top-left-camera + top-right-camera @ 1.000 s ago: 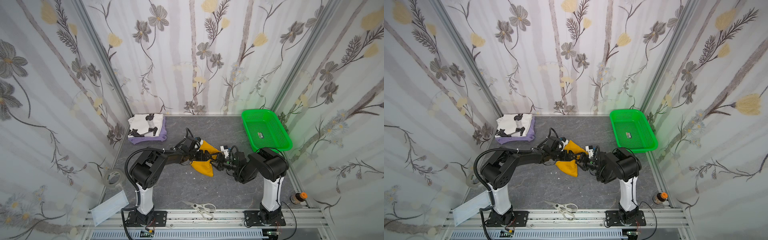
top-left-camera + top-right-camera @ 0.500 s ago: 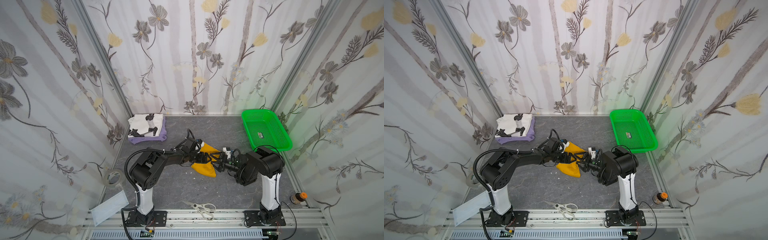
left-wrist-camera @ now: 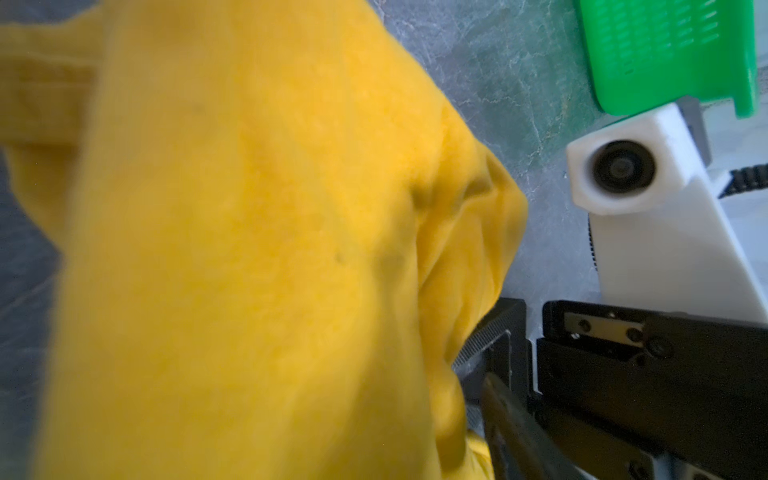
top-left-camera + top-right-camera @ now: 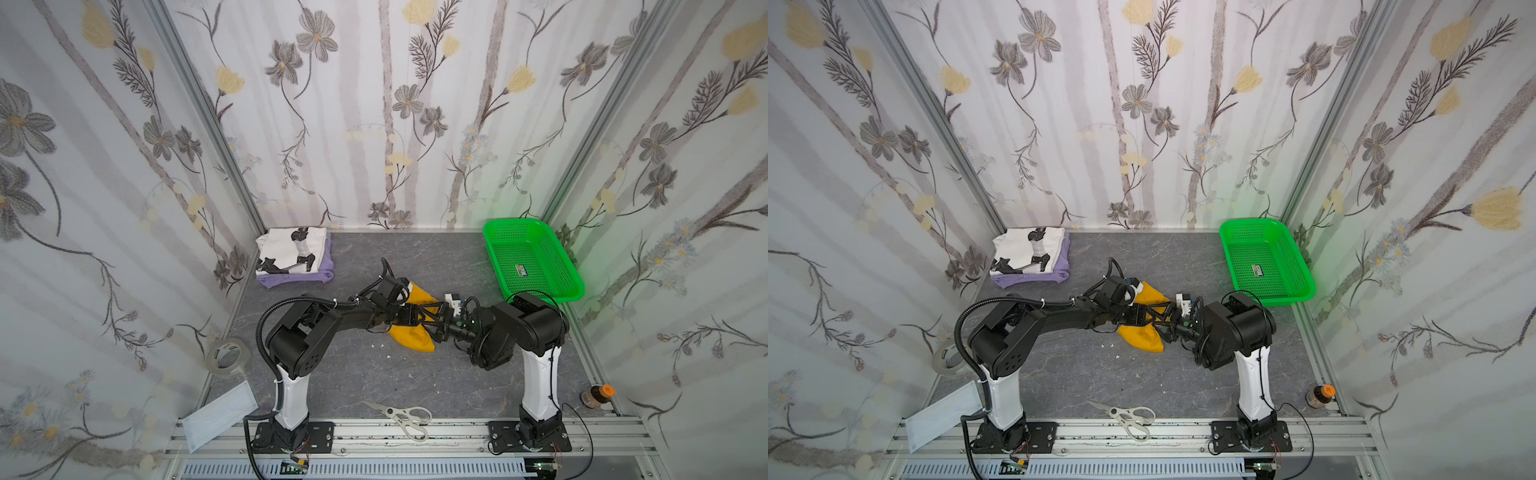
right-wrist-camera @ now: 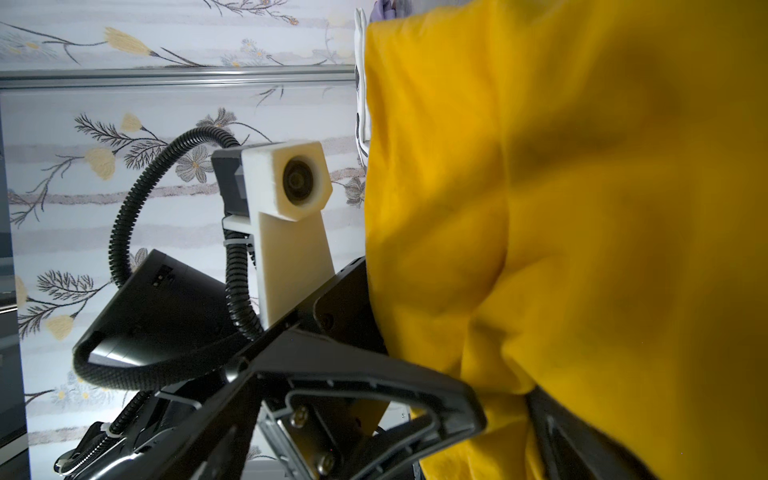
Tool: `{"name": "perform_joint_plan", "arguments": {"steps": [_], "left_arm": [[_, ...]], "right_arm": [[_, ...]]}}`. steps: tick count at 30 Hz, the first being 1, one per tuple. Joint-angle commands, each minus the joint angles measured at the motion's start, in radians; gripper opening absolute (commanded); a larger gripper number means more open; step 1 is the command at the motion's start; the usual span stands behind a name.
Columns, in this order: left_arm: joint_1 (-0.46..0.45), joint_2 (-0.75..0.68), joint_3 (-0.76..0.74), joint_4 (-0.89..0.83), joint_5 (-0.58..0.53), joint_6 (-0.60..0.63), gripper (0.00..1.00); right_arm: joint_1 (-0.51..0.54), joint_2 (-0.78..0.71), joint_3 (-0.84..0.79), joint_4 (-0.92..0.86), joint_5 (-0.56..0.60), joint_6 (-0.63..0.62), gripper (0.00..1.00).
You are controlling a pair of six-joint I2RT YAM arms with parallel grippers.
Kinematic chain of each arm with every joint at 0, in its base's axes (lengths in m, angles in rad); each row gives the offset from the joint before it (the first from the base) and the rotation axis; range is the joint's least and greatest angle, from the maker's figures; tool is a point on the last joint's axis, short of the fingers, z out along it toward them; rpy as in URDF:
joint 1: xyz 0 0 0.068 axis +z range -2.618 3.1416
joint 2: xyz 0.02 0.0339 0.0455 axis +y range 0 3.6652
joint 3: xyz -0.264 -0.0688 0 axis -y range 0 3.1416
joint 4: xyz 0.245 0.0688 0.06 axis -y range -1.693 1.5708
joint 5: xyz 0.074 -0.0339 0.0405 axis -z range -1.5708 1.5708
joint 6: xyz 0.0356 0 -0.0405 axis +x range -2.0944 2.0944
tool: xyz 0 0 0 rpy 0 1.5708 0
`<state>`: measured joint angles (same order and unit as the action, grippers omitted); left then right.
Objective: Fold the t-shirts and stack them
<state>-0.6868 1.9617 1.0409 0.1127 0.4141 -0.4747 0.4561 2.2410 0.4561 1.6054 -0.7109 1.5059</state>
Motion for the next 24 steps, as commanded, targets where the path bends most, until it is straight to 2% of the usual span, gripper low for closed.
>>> {"name": "perform_joint_plan", "arguments": {"steps": [1, 5, 10, 18, 24], "left_arm": [[-0.014, 0.045, -0.035, -0.365, -0.063, -0.04, 0.49], [-0.014, 0.039, -0.035, -0.368, -0.083, -0.043, 0.2], [0.001, 0.003, -0.037, -0.382, -0.097, -0.036, 0.0], [0.155, -0.14, -0.011, -0.524, -0.089, 0.081, 0.0], [0.326, -0.301, 0.109, -0.701, -0.076, 0.196, 0.0]], "right_arm": [[0.007, -0.002, 0.005, 0.225, -0.02, 0.014, 0.99], [0.002, -0.004, -0.003, 0.226, -0.021, 0.012, 0.99], [-0.022, -0.019, -0.03, 0.218, -0.025, -0.008, 0.99], [-0.137, -0.117, -0.131, 0.235, -0.087, -0.042, 0.99], [-0.17, -0.227, -0.155, 0.09, -0.158, -0.13, 0.99]]}}
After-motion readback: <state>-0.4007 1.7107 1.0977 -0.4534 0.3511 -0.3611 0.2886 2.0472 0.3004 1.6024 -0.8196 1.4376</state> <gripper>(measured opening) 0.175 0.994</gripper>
